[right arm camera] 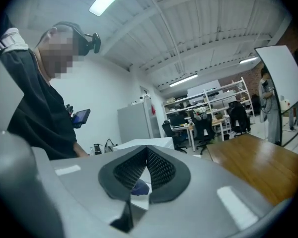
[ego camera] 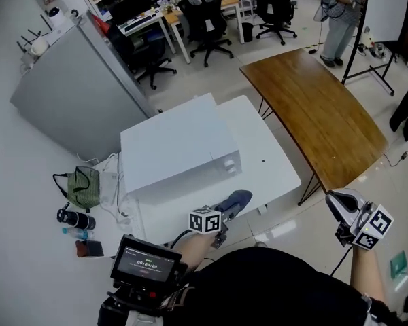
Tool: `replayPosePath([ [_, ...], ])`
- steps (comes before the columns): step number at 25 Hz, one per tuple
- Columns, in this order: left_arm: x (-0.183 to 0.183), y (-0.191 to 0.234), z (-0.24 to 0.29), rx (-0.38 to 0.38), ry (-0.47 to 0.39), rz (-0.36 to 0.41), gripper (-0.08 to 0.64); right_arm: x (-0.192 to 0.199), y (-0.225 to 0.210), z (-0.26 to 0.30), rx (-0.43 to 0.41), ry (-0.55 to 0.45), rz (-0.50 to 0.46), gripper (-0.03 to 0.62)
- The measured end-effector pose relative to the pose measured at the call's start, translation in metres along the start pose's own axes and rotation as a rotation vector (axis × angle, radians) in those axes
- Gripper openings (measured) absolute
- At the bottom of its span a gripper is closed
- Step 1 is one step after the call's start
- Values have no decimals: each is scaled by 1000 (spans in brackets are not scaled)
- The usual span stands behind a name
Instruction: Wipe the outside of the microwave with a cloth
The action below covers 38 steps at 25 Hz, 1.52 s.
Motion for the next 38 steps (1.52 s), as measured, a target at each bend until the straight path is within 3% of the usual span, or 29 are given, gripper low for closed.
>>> replayPosePath([
  [4, 10, 2, -137, -16, -147, 72, 61, -9, 91, 55, -114, -21, -40, 6],
  [9, 34, 0, -298, -35, -310, 171, 62, 16, 212, 111, -225, -13, 31, 6],
  [15, 72, -30, -385, -18, -393, 234, 62, 30, 302, 139, -308, 26, 69, 6],
  [22, 89, -111, -390, 12, -520, 272, 62, 11, 305, 103, -358, -29, 44, 6],
  [27, 106, -172, -325, 19, -542, 261, 62, 16, 266, 35, -386, -58, 43, 6],
  [32, 115, -234, -265, 11, -547, 291, 61, 39, 225, -29, -420, -24, 91, 6],
  [38, 119, -247, -278, -57, -610, 319, 62, 47, 229, -44, -468, -15, 84, 6],
])
Point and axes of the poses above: the fingertips, and each gripper's own axes: z forward along the fingers, y to its left, x out of its underside, the point moved 1 cm from there along -z, backward along the fingers, and after that the axes turned 4 degrees about -z, right-handed, at the moved point
